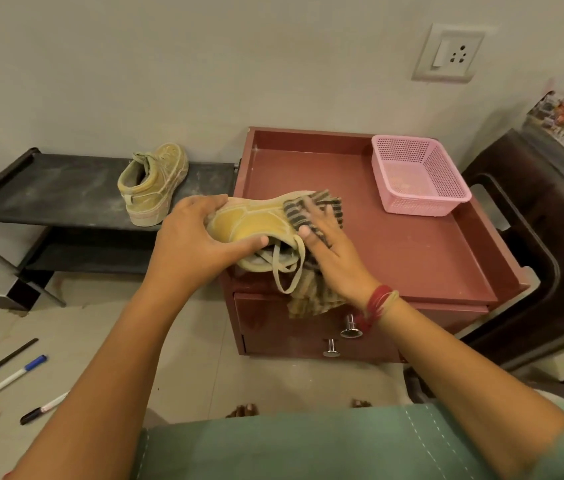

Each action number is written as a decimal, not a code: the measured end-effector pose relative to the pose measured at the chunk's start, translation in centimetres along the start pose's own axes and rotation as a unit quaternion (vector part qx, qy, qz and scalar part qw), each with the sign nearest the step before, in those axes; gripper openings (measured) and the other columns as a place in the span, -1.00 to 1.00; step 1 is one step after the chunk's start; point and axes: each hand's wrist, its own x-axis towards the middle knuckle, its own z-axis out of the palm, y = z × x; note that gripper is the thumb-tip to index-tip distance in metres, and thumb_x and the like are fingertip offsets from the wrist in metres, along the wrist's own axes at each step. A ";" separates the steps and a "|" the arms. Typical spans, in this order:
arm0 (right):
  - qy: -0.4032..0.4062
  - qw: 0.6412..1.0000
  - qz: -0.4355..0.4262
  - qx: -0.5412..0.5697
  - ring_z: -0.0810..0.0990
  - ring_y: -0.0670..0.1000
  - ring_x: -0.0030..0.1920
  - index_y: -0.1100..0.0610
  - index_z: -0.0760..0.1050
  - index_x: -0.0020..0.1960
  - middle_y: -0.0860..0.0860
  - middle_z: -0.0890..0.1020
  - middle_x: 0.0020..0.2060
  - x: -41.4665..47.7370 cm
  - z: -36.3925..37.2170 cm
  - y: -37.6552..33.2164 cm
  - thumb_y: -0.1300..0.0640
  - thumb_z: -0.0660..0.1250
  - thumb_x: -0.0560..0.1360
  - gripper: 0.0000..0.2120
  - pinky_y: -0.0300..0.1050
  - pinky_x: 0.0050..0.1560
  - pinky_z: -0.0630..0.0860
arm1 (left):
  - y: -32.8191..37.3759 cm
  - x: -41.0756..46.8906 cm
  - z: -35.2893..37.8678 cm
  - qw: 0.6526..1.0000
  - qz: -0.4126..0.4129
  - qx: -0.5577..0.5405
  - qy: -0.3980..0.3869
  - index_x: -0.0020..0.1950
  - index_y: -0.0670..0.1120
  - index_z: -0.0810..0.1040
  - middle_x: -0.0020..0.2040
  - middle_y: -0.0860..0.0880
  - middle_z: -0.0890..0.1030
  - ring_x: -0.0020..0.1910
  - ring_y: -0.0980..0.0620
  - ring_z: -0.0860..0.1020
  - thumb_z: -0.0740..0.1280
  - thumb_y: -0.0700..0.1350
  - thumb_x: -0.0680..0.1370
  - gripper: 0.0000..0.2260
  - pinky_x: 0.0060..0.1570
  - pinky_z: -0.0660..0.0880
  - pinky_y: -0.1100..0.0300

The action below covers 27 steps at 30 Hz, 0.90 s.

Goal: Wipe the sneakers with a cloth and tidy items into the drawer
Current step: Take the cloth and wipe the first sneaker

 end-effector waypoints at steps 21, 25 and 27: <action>-0.035 0.991 -0.026 -0.125 0.17 -0.13 0.47 -0.17 0.26 0.40 -0.14 0.33 0.40 -0.7 -1.5 1.0 -0.10 0.08 0.58 -0.61 -0.17 0.45 -0.04 | 1.0 -0.1 -0.7 1.000 -0.001 -0.016 -0.017 0.35 -0.04 0.49 0.26 0.06 0.49 0.19 0.17 0.39 0.58 0.15 0.24 -0.27 0.11 0.33 0.25; 0.069 0.977 0.018 -0.199 0.32 0.06 0.41 0.07 0.37 0.38 0.05 0.45 0.35 0.6 -3.0 1.3 -0.06 0.07 0.62 -0.60 0.16 0.45 0.16 | 1.6 -0.4 -0.9 0.999 0.012 -0.026 -0.018 0.31 -0.03 0.53 0.06 0.24 0.48 0.03 0.34 0.36 0.58 0.09 0.27 -0.36 -0.08 0.27 0.50; 0.066 0.994 -0.038 -0.077 0.32 0.01 0.41 0.08 0.39 0.37 0.04 0.42 0.37 -0.2 -1.0 -0.3 -0.03 0.12 0.60 -0.61 0.10 0.42 0.24 | 1.9 -0.5 -1.0 0.999 0.022 -0.037 -0.021 0.21 0.06 0.54 -0.12 0.37 0.37 -0.18 0.50 0.40 0.59 0.02 0.29 -0.47 -0.25 0.27 0.62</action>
